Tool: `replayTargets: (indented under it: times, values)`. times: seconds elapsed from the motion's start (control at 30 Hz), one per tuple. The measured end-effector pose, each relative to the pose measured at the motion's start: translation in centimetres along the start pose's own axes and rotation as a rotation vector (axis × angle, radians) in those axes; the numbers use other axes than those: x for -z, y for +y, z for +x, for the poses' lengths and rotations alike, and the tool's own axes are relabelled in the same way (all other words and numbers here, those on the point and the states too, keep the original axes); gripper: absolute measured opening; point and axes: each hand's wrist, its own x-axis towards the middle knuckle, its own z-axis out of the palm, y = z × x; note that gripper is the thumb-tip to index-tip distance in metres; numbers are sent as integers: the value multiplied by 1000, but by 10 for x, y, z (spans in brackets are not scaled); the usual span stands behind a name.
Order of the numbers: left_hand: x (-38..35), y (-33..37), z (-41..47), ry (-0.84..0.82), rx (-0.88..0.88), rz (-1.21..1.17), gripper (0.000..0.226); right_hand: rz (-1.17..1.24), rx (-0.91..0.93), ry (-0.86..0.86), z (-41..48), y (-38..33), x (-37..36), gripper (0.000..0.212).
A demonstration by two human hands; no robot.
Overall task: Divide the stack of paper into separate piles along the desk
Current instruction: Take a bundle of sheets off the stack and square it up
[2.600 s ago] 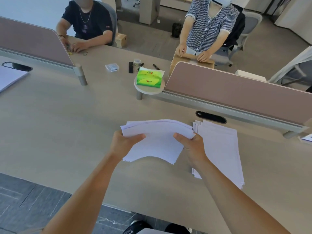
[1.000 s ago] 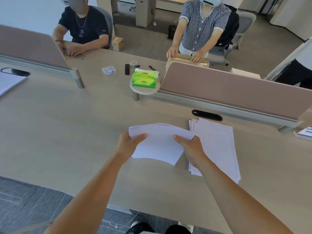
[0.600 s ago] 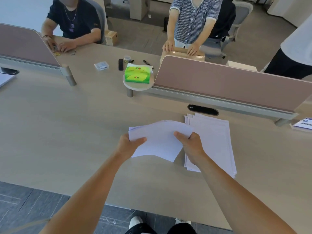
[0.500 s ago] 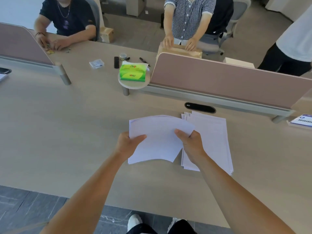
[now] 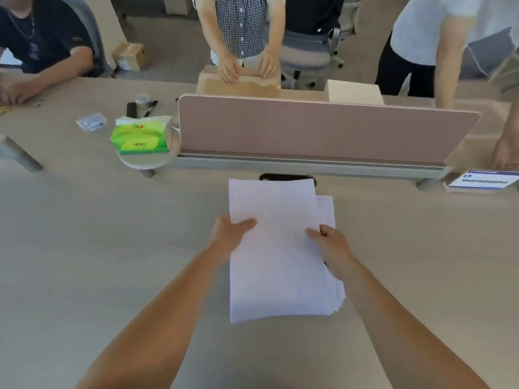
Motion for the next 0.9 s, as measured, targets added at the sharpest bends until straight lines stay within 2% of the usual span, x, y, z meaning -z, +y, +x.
replayTargets:
  times: [0.17, 0.27, 0.43, 0.53, 0.7, 0.9]
  values:
    - [-71, -23, 38, 46, 103, 303, 25, -305, -40, 191, 55, 34, 13, 40]
    - [-92, -34, 47, 89, 132, 421, 28, -431, -65, 183, 73, 49, 13, 32]
    - [-107, -40, 53, 134, 205, 468, 12, -504, -51, 131, 86, 56, 8, 17]
    - [-109, -43, 55, 180, 213, 477, 15, -552, -32, 126, 87, 55, 7, 24]
    - [-112, -43, 55, 227, 193, 507, 17, -577, -159, 103, 88, 52, 2, 33]
    - [-116, -37, 54, 244, 96, 529, 28, -539, -164, 109, 93, 55, 12, 30]
